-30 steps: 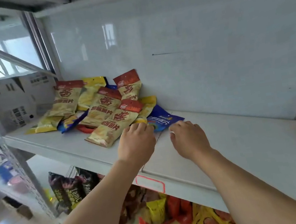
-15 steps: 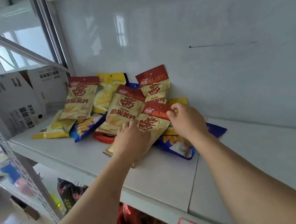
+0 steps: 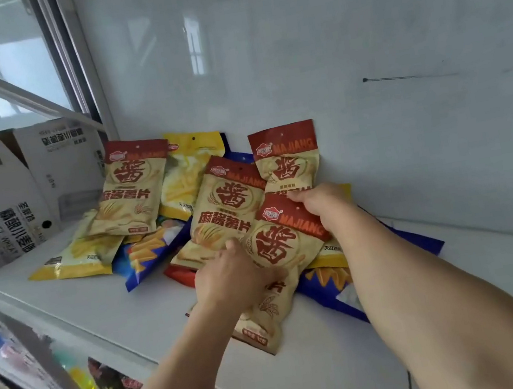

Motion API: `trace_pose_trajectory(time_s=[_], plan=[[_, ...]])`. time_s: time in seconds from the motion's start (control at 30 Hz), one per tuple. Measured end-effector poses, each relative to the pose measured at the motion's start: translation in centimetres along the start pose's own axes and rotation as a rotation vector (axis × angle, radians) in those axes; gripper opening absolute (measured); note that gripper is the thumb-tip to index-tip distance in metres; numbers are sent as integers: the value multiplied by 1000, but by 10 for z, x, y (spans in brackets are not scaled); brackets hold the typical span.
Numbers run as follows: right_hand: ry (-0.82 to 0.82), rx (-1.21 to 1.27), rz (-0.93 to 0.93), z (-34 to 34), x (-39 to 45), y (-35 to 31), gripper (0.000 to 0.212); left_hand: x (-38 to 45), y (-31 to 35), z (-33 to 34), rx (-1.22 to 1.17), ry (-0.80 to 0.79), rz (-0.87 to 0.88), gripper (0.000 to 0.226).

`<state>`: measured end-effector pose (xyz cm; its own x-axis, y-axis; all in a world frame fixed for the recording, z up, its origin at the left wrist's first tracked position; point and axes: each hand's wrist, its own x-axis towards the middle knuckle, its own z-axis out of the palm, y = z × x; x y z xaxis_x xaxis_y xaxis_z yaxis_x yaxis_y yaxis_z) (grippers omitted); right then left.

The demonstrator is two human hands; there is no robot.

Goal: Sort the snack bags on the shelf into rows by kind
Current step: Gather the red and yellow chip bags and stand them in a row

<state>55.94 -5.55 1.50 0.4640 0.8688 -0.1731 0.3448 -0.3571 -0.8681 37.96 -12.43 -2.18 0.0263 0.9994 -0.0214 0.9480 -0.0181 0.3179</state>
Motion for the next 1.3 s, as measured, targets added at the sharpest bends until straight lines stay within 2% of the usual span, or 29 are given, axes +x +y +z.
trace_pose_trajectory(time_s=[0.13,0.27,0.47,0.6,0.73,0.87,1.1,1.2,1.3], plan=[[9,150,8,-4,-2,2,39,3,-6,-7,-142,-58,19,82],[58,282,-50,-13,-18,5,31,6,-17,-9,-379,-144,20,74],[95,469,-88,-28,-48,20,32,2,-31,-21,-846,-303,56,32],[166,546,-121,-51,-76,32,24,-13,-27,-29,-1075,-503,112,23],[237,563,-130,-90,-97,54,22,-34,-4,-25,-1104,-675,213,23],[310,546,-135,-134,-114,84,19,-55,29,-9,-1133,-770,255,25],[460,471,-117,-244,-126,164,20,-103,135,35,-1180,-782,360,24],[504,395,-112,-299,-127,201,24,-125,189,54,-1188,-764,350,24],[524,366,-96,-350,-129,235,17,-149,241,72,-1207,-724,306,21]])
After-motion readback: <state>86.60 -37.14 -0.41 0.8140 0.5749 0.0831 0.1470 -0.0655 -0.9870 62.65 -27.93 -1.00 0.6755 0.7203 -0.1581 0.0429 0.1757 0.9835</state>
